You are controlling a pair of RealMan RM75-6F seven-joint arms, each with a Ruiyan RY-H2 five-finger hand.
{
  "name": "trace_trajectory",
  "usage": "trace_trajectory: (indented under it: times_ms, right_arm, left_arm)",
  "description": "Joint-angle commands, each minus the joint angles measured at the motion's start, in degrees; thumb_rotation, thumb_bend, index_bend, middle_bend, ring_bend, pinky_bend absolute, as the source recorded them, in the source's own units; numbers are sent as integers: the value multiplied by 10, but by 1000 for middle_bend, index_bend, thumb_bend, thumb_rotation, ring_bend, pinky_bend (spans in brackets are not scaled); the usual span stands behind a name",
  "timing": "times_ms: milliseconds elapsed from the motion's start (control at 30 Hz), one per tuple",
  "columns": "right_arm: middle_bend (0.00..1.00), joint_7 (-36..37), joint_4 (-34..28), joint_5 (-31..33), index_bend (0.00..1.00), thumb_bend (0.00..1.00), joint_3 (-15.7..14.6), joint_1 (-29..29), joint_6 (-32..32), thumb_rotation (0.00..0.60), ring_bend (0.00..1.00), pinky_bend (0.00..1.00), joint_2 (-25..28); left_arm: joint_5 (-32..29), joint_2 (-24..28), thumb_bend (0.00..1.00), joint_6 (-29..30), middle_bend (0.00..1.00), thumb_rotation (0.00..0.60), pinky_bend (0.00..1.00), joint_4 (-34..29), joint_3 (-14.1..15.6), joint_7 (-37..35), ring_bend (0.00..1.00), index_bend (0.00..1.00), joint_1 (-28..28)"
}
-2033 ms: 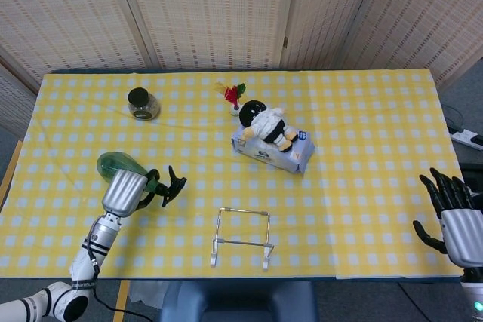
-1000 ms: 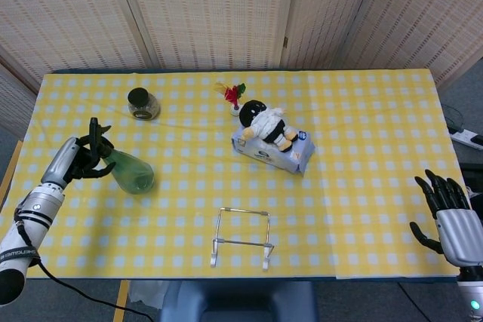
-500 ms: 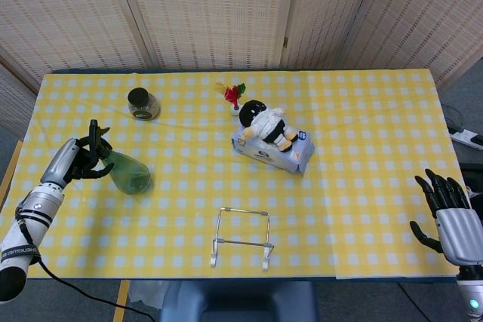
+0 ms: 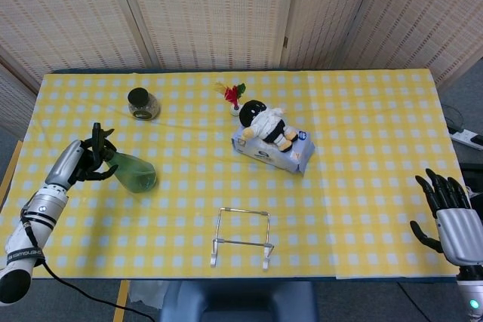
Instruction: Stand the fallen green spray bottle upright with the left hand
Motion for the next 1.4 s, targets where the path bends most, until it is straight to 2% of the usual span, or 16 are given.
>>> trace_trajectory:
  times_ms: [33,100,333,533,933,1267,1400]
  right_arm:
    - [0,-1,0,0,0,357,-1,0,-1,600,0,0,0]
    - [0,-2,0,0,0,357,-1,0,-2,600,0,0,0]
    - [0,3,4,-3,0,357,1,0,3,600,0,0,-2]
    - [0,3,4,-4,0,357,0,0,3,600,0,0,-3]
    - [0,1,4,-6,0,357,-1,0,3,600,0,0,-2]
    - [0,1,8,-13,0,357,-2,-1,10,600,0,0,-4]
    - [0,2,7,-14,0,357,-2,-2,11,600,0,0,-4]
  left_arm:
    - [3,-3,373,-1,1000,600,1000,3,2,-3,1000,588,0]
    - [5,-4,352,0,1000,600,1000,6,2,-4,1000,575,-1]
    - [17,-8,234,10,1000,600,1000,6,1,-12,1000,420,0]
    - [23,-6,208,9,1000,600,1000,5,2,-19,1000,382,1]
    - [28,-1,197,11,1000,600,1000,11,6,-29,1000,364,6]
    - [16,-4,197,11,1000,600,1000,46,12,-50,1000,364,19]
    - [31,-7,198,41,1000,600,1000,68,21,-53,1000,366,42]
